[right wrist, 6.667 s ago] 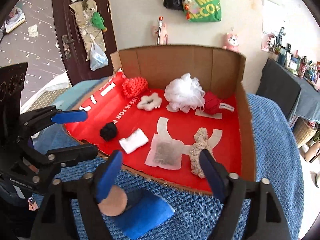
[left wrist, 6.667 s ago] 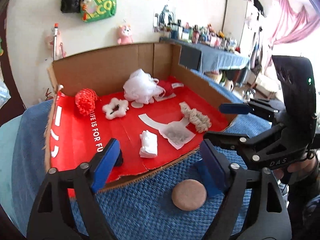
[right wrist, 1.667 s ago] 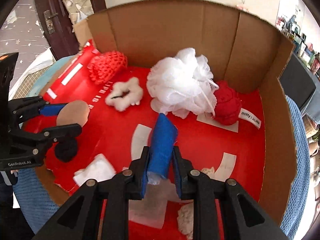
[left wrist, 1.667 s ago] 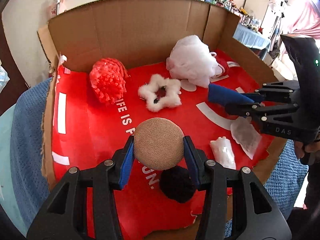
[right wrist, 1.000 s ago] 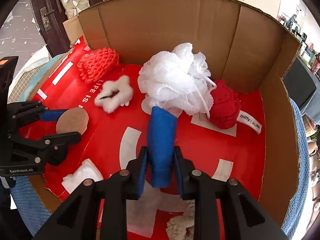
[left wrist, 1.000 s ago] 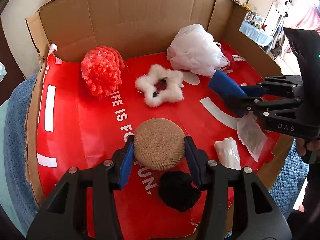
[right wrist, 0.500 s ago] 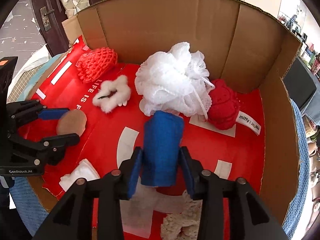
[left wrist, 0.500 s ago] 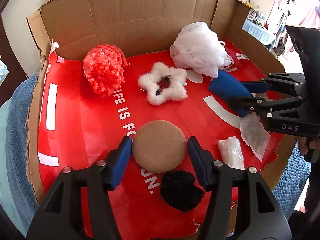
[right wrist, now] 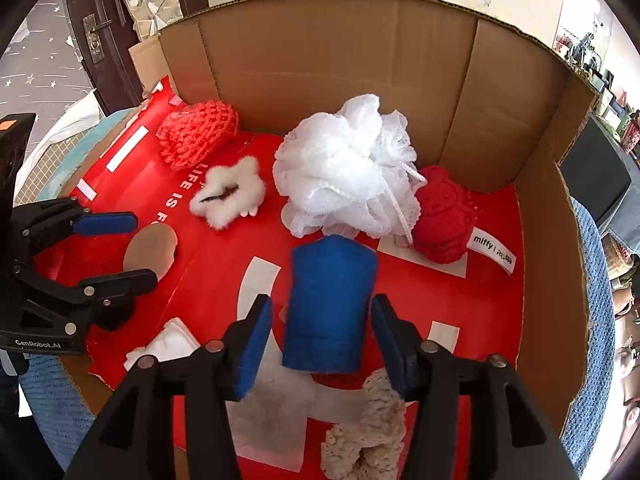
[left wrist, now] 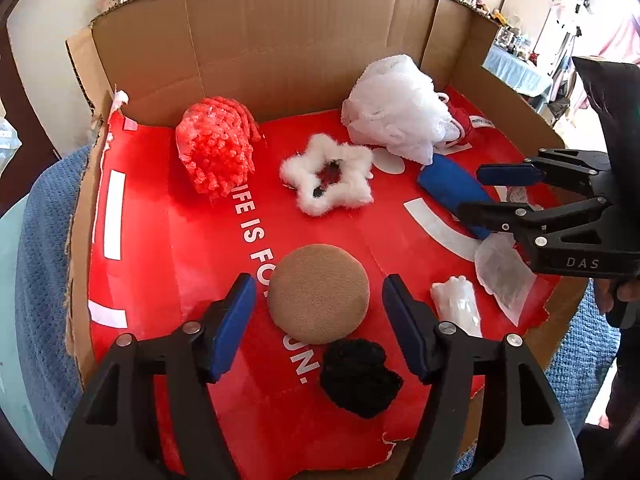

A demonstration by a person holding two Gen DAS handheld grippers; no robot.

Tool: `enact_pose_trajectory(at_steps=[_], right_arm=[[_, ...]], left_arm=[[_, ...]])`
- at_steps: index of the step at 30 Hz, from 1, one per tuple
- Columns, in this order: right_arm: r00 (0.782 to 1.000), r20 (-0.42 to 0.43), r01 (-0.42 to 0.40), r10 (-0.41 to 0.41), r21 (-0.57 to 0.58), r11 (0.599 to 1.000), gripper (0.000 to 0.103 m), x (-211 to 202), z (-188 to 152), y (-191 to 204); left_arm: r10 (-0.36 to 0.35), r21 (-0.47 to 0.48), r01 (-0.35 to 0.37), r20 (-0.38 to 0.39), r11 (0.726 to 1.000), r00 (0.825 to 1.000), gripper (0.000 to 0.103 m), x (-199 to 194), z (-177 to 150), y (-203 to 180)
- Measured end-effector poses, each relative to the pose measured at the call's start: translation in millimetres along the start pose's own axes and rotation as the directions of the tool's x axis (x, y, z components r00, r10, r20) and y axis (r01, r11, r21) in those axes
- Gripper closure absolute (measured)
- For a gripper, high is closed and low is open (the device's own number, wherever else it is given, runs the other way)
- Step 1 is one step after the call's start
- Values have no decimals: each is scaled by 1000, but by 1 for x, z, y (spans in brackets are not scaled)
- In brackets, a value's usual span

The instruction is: Organize soft objects

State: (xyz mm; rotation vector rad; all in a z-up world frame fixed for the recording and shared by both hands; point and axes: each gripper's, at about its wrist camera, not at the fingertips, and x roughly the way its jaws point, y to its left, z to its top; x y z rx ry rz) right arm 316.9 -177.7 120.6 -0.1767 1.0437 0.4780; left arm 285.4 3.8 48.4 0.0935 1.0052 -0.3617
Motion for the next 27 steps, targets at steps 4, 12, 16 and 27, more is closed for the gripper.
enact_pose_trajectory(at_steps=[4, 12, 16, 27], right_arm=[[1000, 12, 2, -2, -3, 1000, 43, -7, -1, 3], [996, 86, 14, -15, 10, 1000, 26, -35, -5, 8], [988, 152, 36, -41, 34, 999, 13, -59, -11, 9], [923, 330, 157, -198, 147, 977, 0, -106, -48, 15]], left_arm=[[3, -4, -3, 35, 1000, 999, 31, -12, 0, -2], [23, -19, -20, 155, 1000, 988, 19, -47, -6, -15], [53, -31, -47, 230, 998, 972, 13, -64, -14, -25], [192, -119, -156, 426, 981, 884, 3, -94, -42, -50]])
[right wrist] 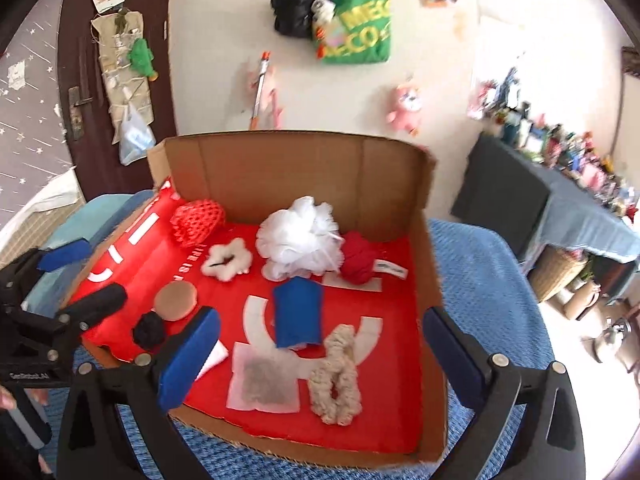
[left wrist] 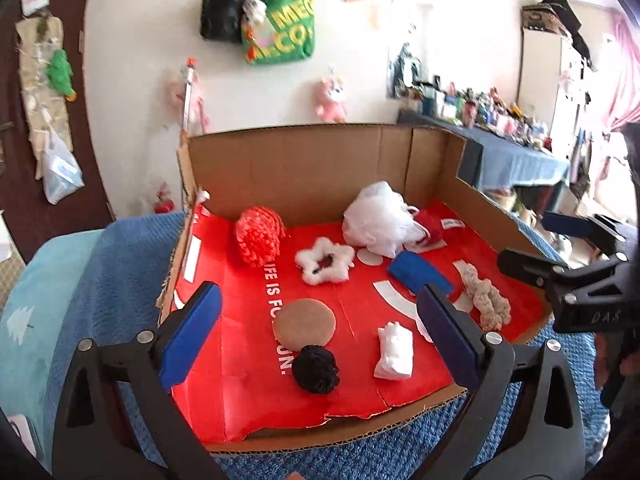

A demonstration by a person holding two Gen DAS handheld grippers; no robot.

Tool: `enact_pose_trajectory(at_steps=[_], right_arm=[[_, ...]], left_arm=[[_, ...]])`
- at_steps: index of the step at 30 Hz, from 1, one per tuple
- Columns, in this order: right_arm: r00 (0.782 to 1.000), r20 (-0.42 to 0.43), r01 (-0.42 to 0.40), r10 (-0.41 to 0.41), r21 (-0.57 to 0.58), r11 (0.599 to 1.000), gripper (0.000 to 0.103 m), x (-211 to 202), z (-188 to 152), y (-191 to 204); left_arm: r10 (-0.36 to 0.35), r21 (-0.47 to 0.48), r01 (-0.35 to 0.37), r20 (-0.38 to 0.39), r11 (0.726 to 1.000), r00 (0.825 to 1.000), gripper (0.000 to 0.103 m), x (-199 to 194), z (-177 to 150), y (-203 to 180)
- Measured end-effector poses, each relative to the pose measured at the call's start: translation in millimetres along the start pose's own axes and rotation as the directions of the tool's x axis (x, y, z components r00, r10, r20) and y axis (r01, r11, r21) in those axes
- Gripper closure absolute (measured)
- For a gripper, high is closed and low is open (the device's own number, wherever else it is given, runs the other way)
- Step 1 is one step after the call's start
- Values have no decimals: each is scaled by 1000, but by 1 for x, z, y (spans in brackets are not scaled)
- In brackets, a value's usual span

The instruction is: Organize soft objects

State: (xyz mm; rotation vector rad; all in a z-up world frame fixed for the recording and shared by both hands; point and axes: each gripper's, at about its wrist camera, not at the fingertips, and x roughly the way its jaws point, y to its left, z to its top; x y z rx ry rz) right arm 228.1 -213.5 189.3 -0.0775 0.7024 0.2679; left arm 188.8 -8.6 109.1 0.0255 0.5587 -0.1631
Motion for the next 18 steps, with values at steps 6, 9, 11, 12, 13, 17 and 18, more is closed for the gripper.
enact_pose_trajectory(at_steps=[6, 9, 11, 12, 13, 17, 18], right_arm=[[990, 114, 76, -79, 35, 997, 0, -7, -28, -1], [986, 140, 80, -88, 60, 995, 0, -2, -38, -4], [986, 138, 80, -89, 71, 994, 0, 5, -42, -4], [987, 134, 76, -85, 70, 995, 0, 8, -44, -4], [988, 129, 78, -87, 68, 995, 0, 11, -45, -3], [987, 126, 91, -96, 45, 995, 0, 18, -50, 2], [987, 126, 95, -100, 39, 995, 0, 19, -50, 4]], left_arm=[[61, -19, -60, 53, 998, 997, 3, 7, -15, -5], [70, -21, -69, 63, 997, 996, 3, 12, -20, -6], [68, -20, -67, 61, 998, 996, 3, 16, -23, -7], [68, -20, -67, 60, 998, 996, 3, 17, -25, -7], [69, -21, -67, 58, 998, 996, 3, 19, -26, -8], [77, -15, -77, 41, 997, 996, 3, 26, -31, -8], [77, -17, -77, 36, 997, 996, 3, 27, -32, -8]])
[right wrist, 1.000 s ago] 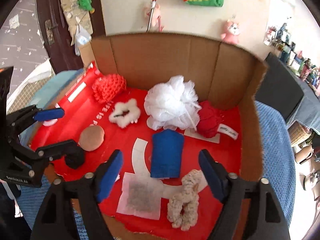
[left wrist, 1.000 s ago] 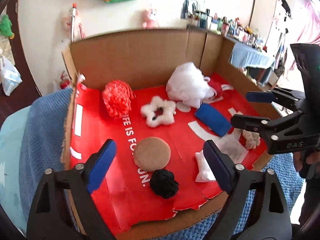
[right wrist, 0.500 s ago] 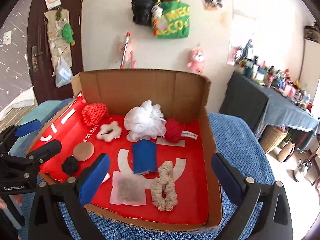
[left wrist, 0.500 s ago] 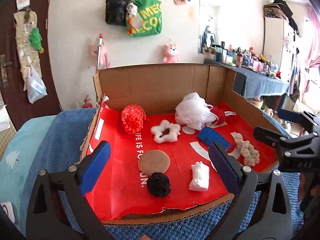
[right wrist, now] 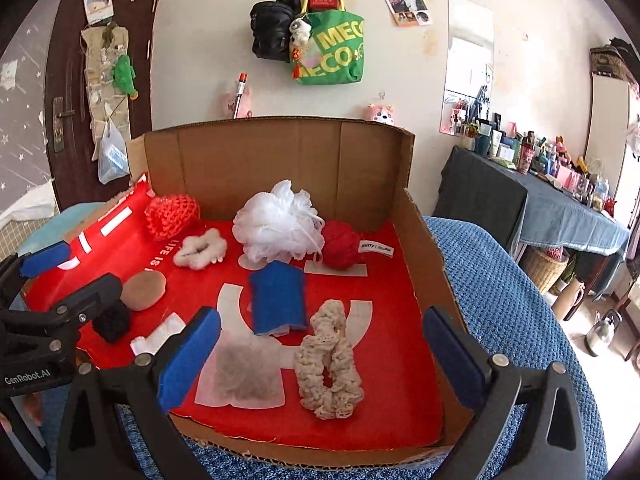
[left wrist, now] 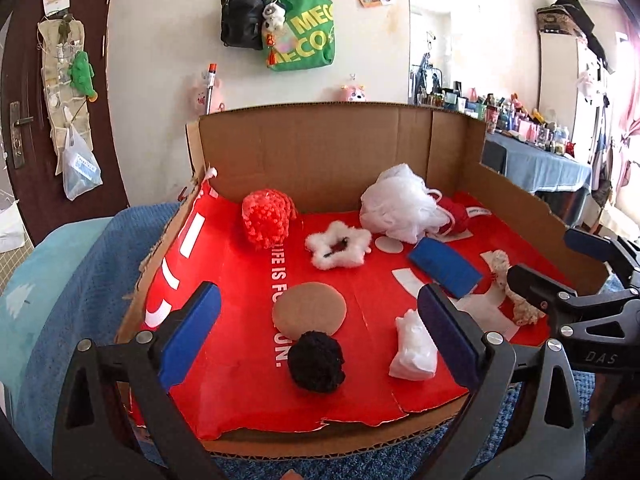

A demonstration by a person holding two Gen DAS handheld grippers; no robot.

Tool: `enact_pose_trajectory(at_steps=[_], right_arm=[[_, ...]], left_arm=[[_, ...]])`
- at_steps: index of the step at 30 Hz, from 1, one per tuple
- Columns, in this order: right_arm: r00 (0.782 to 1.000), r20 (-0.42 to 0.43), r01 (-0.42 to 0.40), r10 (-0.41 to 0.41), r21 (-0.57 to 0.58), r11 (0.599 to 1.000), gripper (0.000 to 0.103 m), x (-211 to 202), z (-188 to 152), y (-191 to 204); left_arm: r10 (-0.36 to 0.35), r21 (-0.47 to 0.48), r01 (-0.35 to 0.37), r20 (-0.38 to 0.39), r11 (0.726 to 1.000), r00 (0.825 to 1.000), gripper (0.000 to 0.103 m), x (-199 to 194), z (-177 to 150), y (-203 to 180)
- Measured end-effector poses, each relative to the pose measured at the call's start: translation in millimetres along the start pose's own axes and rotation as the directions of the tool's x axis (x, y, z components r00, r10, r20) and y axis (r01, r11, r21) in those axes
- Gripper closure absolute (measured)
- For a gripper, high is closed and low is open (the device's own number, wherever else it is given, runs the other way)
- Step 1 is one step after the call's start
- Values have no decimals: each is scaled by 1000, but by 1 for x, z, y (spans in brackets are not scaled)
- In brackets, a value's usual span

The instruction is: Organize soft objects

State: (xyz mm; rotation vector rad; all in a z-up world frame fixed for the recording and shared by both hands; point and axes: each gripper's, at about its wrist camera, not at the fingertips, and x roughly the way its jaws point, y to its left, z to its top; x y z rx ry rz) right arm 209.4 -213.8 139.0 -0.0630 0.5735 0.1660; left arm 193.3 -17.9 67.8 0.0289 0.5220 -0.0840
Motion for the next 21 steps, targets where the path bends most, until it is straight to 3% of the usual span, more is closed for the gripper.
enact_pose_trajectory(at_steps=[6, 21], right_arm=[[1000, -10, 6, -6, 0, 1000, 0, 5, -4, 1], [1000, -21, 2, -1, 13, 1000, 0, 10, -4, 0]], left_arm=[[12, -32, -13, -28, 999, 1000, 3, 5, -3, 8], [28, 6, -28, -36, 1000, 999, 3, 6, -6, 5]])
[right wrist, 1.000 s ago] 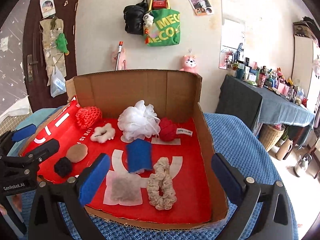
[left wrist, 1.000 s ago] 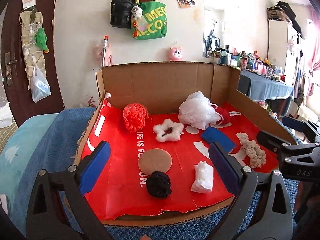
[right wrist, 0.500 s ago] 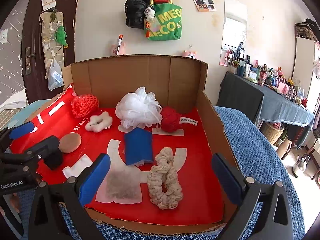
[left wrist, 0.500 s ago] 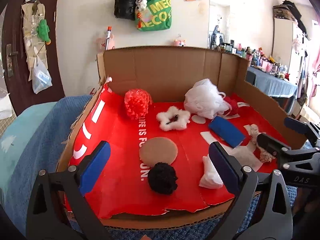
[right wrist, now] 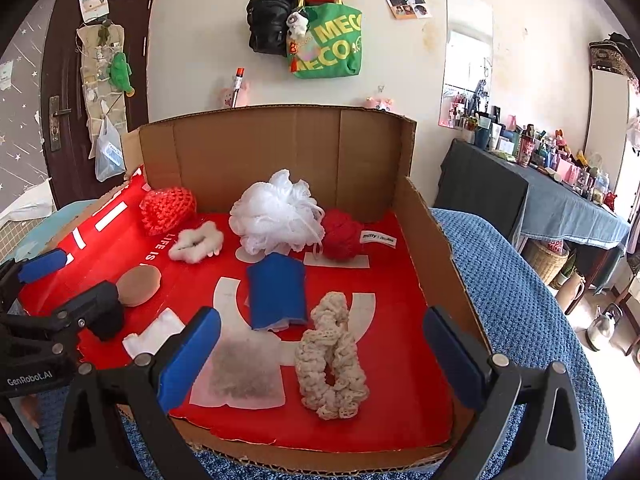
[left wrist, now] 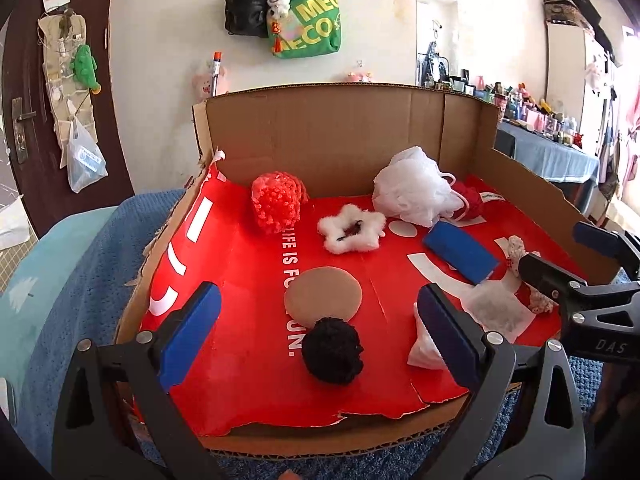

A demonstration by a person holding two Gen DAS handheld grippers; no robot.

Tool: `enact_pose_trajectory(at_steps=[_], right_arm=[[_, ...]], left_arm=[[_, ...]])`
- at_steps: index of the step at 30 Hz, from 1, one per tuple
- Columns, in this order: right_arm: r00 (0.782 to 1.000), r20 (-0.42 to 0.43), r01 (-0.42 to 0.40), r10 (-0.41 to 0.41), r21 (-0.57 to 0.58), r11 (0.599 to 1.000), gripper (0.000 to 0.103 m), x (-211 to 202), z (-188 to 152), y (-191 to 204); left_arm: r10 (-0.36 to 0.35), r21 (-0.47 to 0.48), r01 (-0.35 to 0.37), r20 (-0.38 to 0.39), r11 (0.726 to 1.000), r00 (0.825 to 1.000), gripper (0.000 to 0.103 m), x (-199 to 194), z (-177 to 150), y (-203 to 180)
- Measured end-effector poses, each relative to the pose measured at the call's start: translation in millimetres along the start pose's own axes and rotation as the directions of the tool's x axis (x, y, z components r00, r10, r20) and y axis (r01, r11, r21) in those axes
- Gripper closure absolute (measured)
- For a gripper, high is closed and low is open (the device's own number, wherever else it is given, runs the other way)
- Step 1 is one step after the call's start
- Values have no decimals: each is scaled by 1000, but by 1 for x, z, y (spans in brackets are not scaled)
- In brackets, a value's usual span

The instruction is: Organize soft objects

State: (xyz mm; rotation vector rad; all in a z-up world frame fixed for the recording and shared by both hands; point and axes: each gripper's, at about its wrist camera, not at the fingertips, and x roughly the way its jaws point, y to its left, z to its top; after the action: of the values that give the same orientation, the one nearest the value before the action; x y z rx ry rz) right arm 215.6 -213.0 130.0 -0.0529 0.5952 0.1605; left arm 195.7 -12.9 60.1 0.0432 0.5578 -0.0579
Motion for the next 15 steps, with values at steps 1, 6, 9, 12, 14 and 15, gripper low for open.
enact_pose_trajectory(at_steps=[1, 6, 9, 12, 14, 15], right_arm=[[1000, -1, 1, -1, -1, 1000, 0, 0, 0, 0], [1000, 0, 1, -1, 1, 1000, 0, 0, 0, -1], [1000, 0, 1, -1, -2, 1000, 0, 0, 0, 0], [1000, 0, 2, -2, -1, 1000, 0, 0, 0, 0], [1000, 0, 2, -2, -1, 1000, 0, 0, 0, 0], [1000, 0, 2, -2, -2, 1000, 0, 0, 0, 0]], left_arm=[[-2, 0, 2, 1, 1000, 1000, 3, 0, 0, 0], [0, -6, 0, -6, 1000, 1000, 3, 0, 0, 1], [1, -7, -2, -7, 1000, 1000, 3, 1, 0, 1], [1, -10, -2, -8, 1000, 1000, 3, 1, -1, 2], [1, -8, -1, -8, 1000, 1000, 3, 1, 0, 2], [2, -8, -3, -8, 1000, 1000, 3, 1, 0, 2]])
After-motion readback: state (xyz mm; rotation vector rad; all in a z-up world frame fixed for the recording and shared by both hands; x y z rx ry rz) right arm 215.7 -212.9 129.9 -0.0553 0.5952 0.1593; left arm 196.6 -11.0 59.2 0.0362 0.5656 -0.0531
